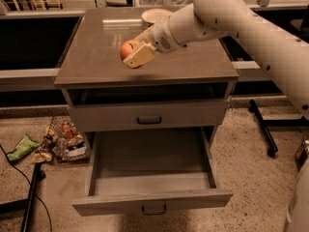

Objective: Place apple into middle drawer

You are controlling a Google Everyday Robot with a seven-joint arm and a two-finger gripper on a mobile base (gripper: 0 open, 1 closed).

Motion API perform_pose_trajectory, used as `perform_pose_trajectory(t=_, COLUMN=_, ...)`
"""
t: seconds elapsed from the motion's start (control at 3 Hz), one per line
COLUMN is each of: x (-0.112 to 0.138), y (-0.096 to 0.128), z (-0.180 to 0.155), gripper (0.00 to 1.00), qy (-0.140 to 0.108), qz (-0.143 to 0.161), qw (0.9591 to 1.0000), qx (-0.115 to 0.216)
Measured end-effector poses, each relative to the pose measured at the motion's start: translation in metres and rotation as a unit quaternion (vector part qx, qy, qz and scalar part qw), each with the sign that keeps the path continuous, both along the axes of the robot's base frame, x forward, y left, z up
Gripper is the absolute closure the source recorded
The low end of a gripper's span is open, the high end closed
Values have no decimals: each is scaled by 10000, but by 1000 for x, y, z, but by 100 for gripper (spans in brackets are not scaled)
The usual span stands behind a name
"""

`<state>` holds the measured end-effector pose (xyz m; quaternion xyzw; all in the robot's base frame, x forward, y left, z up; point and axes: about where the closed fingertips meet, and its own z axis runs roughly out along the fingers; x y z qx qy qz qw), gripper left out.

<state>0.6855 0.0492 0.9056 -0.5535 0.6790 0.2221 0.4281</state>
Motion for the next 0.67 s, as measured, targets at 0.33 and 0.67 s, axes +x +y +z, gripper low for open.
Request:
perform_pose_trajectory(t=0.33, x=-13, y=-3, z=-14, gripper=100, qy=93, qz=-9, qw=10000, qx=-34)
perform_pose_trajectory(t=0.67, x=-44, y=-20, z=-27, gripper=100, qy=128, qz=-204, qw=9997, qx=5)
